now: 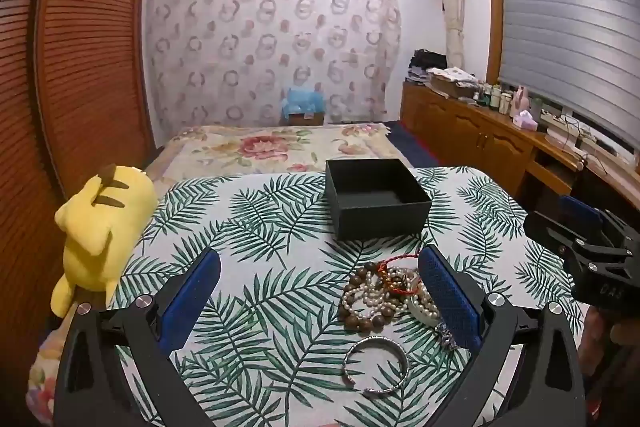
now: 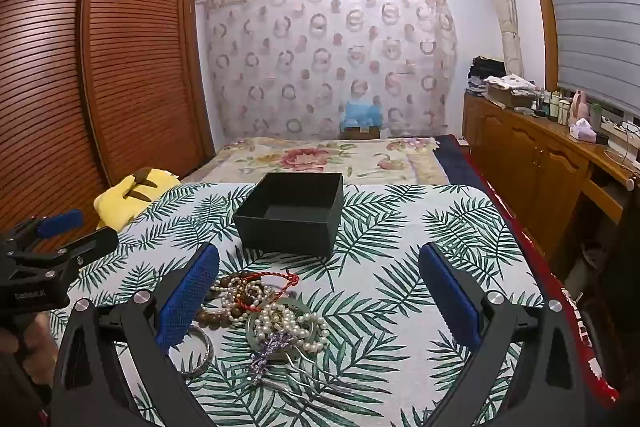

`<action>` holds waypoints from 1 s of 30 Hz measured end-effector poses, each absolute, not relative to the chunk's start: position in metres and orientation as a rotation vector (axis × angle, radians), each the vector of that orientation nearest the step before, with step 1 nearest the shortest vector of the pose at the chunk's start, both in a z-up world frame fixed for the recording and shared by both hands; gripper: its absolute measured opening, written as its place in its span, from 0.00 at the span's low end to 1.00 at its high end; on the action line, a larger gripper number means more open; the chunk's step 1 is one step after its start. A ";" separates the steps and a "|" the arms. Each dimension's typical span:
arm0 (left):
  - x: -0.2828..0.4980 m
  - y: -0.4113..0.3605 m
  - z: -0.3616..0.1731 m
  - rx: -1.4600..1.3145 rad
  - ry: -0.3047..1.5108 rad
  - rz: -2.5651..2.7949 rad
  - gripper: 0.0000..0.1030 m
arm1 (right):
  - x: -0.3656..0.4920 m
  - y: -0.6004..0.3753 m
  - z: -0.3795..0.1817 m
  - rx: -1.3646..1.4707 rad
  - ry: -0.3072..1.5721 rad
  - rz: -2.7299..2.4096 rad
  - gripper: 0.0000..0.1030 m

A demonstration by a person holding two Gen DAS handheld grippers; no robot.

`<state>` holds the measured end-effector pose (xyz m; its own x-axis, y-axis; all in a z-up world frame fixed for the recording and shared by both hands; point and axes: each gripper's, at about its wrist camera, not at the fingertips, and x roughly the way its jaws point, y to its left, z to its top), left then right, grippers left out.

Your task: Organize jewelry

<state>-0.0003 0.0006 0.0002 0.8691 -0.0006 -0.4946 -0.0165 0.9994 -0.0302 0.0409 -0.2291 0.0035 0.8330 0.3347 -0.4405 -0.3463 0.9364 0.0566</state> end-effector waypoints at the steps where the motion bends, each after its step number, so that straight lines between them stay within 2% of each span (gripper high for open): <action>1: 0.000 0.000 0.000 -0.032 0.516 0.010 0.93 | 0.041 -0.229 0.003 -0.021 0.465 0.362 0.98; 30: -0.004 -0.003 0.012 -0.017 0.506 0.014 0.93 | 0.041 -0.229 0.003 -0.013 0.465 0.367 0.98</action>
<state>-0.0039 -0.0026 0.0122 0.8745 0.0095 -0.4849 -0.0179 0.9998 -0.0128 0.0406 -0.2289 0.0030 0.8298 0.3428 -0.4404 -0.3487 0.9346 0.0704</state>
